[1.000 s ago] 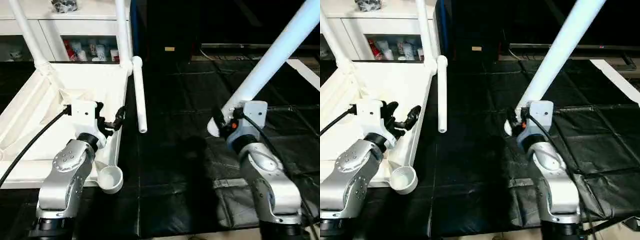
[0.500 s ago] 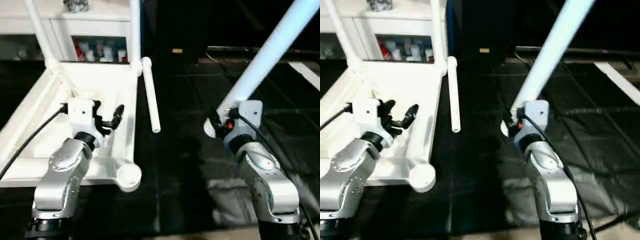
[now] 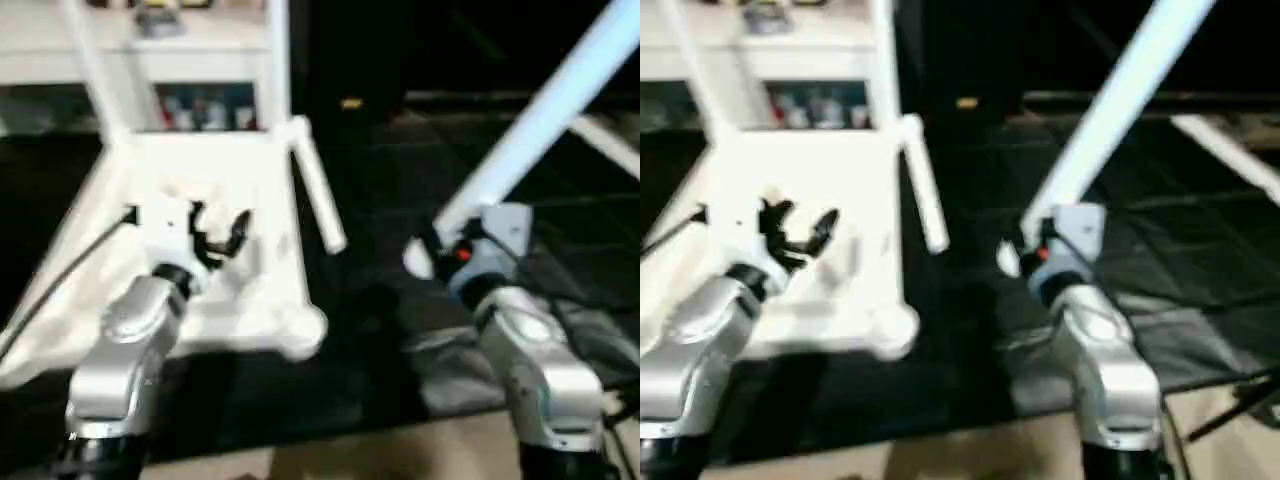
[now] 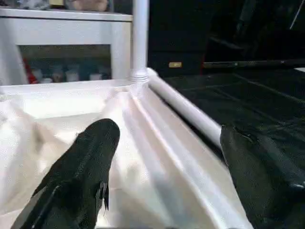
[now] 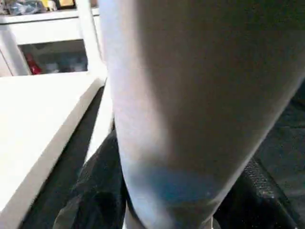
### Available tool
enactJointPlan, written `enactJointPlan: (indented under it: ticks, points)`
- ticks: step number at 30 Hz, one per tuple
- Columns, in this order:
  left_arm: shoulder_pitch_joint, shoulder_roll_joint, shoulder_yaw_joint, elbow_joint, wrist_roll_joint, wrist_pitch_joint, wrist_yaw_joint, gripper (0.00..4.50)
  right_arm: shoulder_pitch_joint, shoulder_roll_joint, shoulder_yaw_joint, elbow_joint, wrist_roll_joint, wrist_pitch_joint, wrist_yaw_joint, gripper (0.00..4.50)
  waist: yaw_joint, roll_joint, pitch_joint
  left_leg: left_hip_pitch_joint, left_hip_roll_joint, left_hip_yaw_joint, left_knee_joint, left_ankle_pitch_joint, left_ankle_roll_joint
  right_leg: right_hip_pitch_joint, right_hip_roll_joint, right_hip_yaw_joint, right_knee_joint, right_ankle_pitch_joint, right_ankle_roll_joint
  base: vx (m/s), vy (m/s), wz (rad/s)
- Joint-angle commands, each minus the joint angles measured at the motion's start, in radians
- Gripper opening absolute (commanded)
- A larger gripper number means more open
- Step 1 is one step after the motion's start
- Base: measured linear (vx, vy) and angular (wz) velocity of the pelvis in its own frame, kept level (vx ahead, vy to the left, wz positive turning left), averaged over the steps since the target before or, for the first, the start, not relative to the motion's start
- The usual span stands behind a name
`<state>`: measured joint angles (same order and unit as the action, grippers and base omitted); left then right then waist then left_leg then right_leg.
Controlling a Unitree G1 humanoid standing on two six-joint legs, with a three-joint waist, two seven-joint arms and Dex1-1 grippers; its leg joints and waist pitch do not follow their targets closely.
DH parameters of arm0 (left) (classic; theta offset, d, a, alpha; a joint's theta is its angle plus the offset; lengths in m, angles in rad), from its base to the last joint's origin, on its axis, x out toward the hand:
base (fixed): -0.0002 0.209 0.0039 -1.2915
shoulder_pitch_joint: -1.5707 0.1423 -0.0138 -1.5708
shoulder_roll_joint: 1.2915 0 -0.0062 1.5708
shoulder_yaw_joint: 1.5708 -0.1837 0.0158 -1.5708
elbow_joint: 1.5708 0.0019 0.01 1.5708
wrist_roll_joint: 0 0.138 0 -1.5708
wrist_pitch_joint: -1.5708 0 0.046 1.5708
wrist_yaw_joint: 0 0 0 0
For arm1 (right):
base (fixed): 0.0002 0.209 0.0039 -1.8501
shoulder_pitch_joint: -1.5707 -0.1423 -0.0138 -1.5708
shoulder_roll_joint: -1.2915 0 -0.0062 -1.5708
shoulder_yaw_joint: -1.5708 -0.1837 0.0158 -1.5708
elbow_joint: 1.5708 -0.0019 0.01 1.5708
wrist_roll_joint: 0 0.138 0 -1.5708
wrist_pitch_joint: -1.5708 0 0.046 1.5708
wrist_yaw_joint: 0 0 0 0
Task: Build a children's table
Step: Move to table
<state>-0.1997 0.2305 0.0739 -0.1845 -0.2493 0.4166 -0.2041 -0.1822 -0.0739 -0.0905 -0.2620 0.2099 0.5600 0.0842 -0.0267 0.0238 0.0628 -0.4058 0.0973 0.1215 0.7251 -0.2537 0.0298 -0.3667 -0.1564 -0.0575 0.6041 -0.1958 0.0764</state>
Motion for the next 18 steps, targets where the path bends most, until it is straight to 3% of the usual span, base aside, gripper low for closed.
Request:
enactJointPlan:
  ticks: [1,2,3,4,5,6,7,8,9,10,11,12,13,14,15,16,17,18]
  points:
    - [-0.003,0.008,0.004,-0.012,0.004,0.011,-0.004,3.85,-0.005,0.006,0.004,-0.008,0.001,-0.001,0.003,1.92,-0.053,0.037,-0.048,0.035,0.076,-0.068,-0.282,-0.707,-0.188,-0.007,0.106,-0.057,0.103,-0.235,-0.097,-0.088,0.201,0.03]
    - [-0.003,0.010,0.005,-0.011,0.004,0.011,-0.004,3.85,-0.007,0.007,0.004,-0.008,0.004,0.005,0.005,1.92,-0.045,0.037,-0.056,0.059,0.076,-0.075,-0.277,-0.652,-0.175,-0.012,0.105,-0.067,0.107,-0.124,-0.094,-0.061,0.167,-0.01]
    - [-0.003,0.012,0.005,-0.010,0.005,0.010,-0.005,3.85,-0.009,0.008,0.004,-0.007,0.005,0.009,0.006,1.92,-0.043,0.033,-0.048,0.062,0.084,-0.064,-0.281,-0.611,-0.157,-0.025,0.094,-0.065,0.099,-0.087,-0.094,-0.061,0.167,-0.01]
    - [-0.004,0.013,0.006,-0.009,0.005,0.010,-0.005,3.85,-0.010,0.008,0.005,-0.006,0.005,0.009,0.006,1.92,-0.045,0.023,-0.052,0.070,0.091,-0.057,-0.281,-0.566,-0.135,-0.011,0.071,-0.064,0.078,-0.064,-0.100,-0.048,0.099,-0.02]
    - [-0.004,0.013,0.007,-0.008,0.005,0.010,-0.006,3.85,-0.012,0.007,0.007,-0.005,0.007,0.008,0.004,1.92,-0.040,-0.004,-0.068,0.079,0.087,-0.058,-0.277,-0.502,-0.145,-0.001,0.026,-0.033,0.028,-0.099,-0.102,-0.048,0.076,-0.06]
    - [-0.004,0.013,0.007,-0.008,0.005,0.010,-0.006,3.85,-0.012,0.007,0.007,-0.005,0.007,0.008,0.004,1.92,-0.027,-0.035,-0.079,0.055,0.081,-0.044,-0.236,-0.450,-0.153,0.017,-0.041,0.015,-0.016,-0.151,-0.106,-0.048,0.076,-0.06]
    - [-0.004,0.013,0.008,-0.008,0.005,0.010,-0.006,3.85,-0.012,0.007,0.007,-0.004,0.009,0.007,0.003,1.92,-0.002,-0.044,-0.085,-0.031,0.045,-0.114,0.065,-0.112,-0.088,0.060,-0.269,0.183,-0.138,-0.339,-0.200,-0.028,0.101,-0.09]
    - [-0.005,0.014,0.008,-0.007,0.005,0.010,-0.007,3.85,-0.012,0.008,0.006,-0.003,0.012,0.007,0.001,1.92,-0.001,-0.040,-0.065,-0.061,0.054,-0.127,0.066,-0.030,-0.132,0.074,-0.218,0.097,-0.127,-0.441,-0.227,-0.014,0.151,-0.39]
    - [-0.008,0.014,0.008,-0.004,0.006,0.009,-0.008,3.85,-0.011,0.013,0.001,-0.006,0.021,0.011,-0.001,1.92,0.010,-0.038,-0.056,-0.043,0.054,-0.113,0.030,-0.049,-0.141,0.059,-0.166,0.069,-0.130,-0.487,-0.255,-0.014,0.151,-0.39]
    - [-0.010,0.014,0.008,-0.001,0.007,0.009,-0.009,3.85,-0.010,0.017,-0.004,-0.007,0.027,0.013,-0.002,1.92,0.018,-0.038,-0.063,-0.030,0.056,-0.096,-0.026,-0.059,-0.124,0.063,-0.115,0.048,-0.118,-0.484,-0.290,-0.033,0.169,-0.36]
    - [-0.014,0.014,0.007,0.003,0.007,0.008,-0.010,3.85,-0.009,0.027,-0.015,-0.010,0.047,0.026,-0.003,1.92,0.023,-0.002,-0.075,0.005,0.065,-0.075,-0.125,-0.038,-0.034,0.052,-0.023,0.023,-0.082,-0.379,-0.333,-0.062,0.163,0.10]
    - [-0.015,0.014,0.006,0.004,0.007,0.008,-0.010,3.85,-0.008,0.028,-0.018,-0.011,0.044,0.027,-0.010,1.92,0.000,-0.001,-0.062,0.035,0.075,-0.062,-0.160,-0.115,0.035,-0.002,0.051,-0.004,-0.054,-0.362,-0.315,-0.062,0.163,0.10]
    - [-0.016,0.014,0.006,0.005,0.008,0.008,-0.010,3.85,-0.008,0.029,-0.019,-0.011,0.043,0.028,-0.012,1.92,-0.036,0.030,-0.074,0.084,0.094,-0.085,-0.193,-0.089,0.190,-0.017,0.100,-0.029,0.030,-0.190,-0.261,-0.064,0.188,0.14]
    - [-0.020,0.016,0.006,0.010,0.007,0.007,-0.011,3.85,-0.008,0.032,-0.025,-0.010,0.039,0.032,-0.017,1.92,-0.036,0.033,-0.070,0.092,0.094,-0.079,-0.201,-0.086,0.229,-0.029,0.105,-0.037,0.043,-0.158,-0.236,-0.055,0.217,0.04]
    - [-0.020,0.016,0.006,0.010,0.007,0.007,-0.011,3.85,-0.008,0.032,-0.026,-0.010,0.040,0.032,-0.017,1.92,-0.040,0.024,-0.064,0.088,0.099,-0.071,-0.220,-0.098,0.287,-0.027,0.104,-0.049,0.062,-0.111,-0.191,-0.055,0.217,0.04]
    - [-0.022,0.016,0.004,0.012,0.008,0.006,-0.012,3.85,-0.009,0.032,-0.027,-0.008,0.041,0.031,-0.015,1.92,-0.036,0.020,-0.061,0.088,0.100,-0.067,-0.222,-0.100,0.303,-0.025,0.091,-0.046,0.052,-0.101,-0.179,-0.051,0.162,0.05]
    - [-0.025,0.019,0.000,0.015,0.014,0.005,-0.015,3.85,-0.011,0.028,-0.029,-0.005,0.044,0.024,-0.008,1.92,-0.019,-0.011,-0.052,0.099,0.095,0.044,-0.203,-0.301,0.077,-0.052,0.049,0.014,-0.044,-0.217,-0.193,-0.040,0.107,-0.08]
    - [-0.025,0.019,0.000,0.015,0.014,0.005,-0.015,3.85,-0.011,0.028,-0.029,-0.005,0.044,0.024,-0.008,1.92,-0.019,-0.011,-0.052,0.099,0.095,0.044,-0.203,-0.301,0.077,-0.052,0.049,0.014,-0.044,-0.217,-0.193,-0.040,0.107,-0.08]
